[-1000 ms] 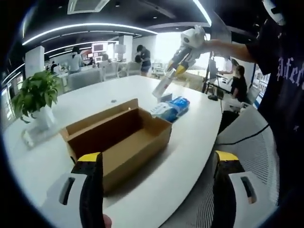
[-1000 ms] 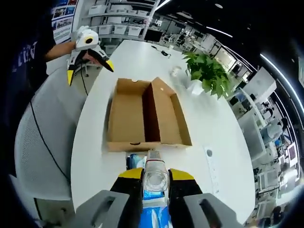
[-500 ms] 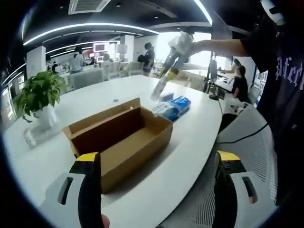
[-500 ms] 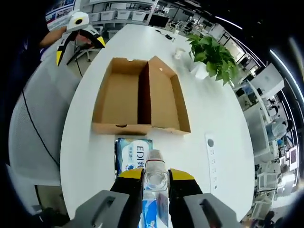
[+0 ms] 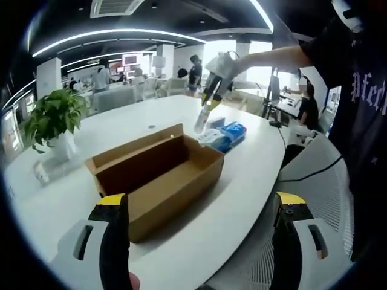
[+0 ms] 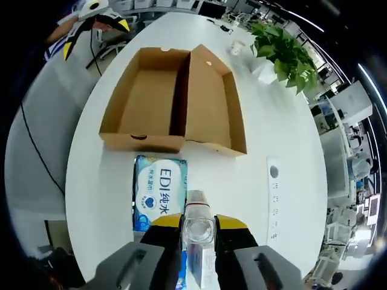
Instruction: Operate the shoe box by opening the lid, removing the specified soft item, and placing it in the target area until the item is outside and the box remains undamaged.
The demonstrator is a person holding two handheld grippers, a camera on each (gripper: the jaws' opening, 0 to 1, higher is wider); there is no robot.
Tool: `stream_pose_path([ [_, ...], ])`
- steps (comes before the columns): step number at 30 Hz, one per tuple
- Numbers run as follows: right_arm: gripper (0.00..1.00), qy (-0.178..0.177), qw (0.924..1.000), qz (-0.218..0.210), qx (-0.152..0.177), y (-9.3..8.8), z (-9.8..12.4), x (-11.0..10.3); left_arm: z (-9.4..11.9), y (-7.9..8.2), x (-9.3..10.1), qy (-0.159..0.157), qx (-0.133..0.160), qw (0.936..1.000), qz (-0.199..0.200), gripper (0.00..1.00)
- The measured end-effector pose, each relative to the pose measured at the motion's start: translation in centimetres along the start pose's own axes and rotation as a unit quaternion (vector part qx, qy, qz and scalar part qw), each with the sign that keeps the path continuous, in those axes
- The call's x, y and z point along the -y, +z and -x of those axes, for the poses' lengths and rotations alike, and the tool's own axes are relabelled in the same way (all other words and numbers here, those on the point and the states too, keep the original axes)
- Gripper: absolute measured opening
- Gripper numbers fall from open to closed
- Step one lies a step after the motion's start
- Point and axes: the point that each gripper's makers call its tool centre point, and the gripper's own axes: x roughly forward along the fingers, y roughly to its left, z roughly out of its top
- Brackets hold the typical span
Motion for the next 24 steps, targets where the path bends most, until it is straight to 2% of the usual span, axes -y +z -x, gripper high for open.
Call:
stream_pose_path([
  [9,0.15,0.011,0.9998,0.000,-0.018,-0.4,-2.1,0.7,0.6,-0.4,-0.4,0.009,-0.003,0.9999,0.003,0.99],
  [24,0.15,0.039,0.9984,0.007,-0.040,-0.6,-4.4,0.3,0.7,-0.9,-0.7,0.015,-0.011,0.9998,0.006,0.98],
])
